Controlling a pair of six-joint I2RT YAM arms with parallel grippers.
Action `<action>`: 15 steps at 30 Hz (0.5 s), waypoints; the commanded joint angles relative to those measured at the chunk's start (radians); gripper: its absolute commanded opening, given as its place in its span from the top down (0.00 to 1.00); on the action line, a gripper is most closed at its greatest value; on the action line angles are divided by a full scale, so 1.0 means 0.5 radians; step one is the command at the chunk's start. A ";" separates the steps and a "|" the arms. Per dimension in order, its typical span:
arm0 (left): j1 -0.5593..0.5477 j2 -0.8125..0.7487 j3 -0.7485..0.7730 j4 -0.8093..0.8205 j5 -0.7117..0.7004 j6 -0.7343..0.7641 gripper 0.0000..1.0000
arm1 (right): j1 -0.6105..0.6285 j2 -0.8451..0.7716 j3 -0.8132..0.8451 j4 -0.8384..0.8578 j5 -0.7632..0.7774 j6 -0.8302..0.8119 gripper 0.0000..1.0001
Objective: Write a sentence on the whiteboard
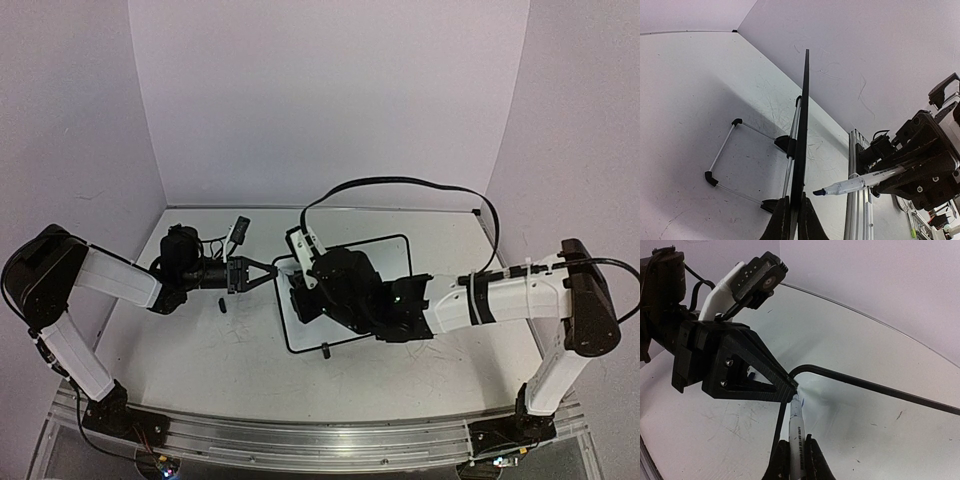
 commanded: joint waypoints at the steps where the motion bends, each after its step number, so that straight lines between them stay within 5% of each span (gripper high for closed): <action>1: -0.006 -0.009 0.060 0.038 0.091 -0.064 1.00 | -0.016 0.029 0.081 0.047 0.047 0.008 1.00; 15: -0.007 -0.015 0.063 0.037 0.099 -0.065 1.00 | -0.027 0.093 0.118 0.016 -0.029 0.017 1.00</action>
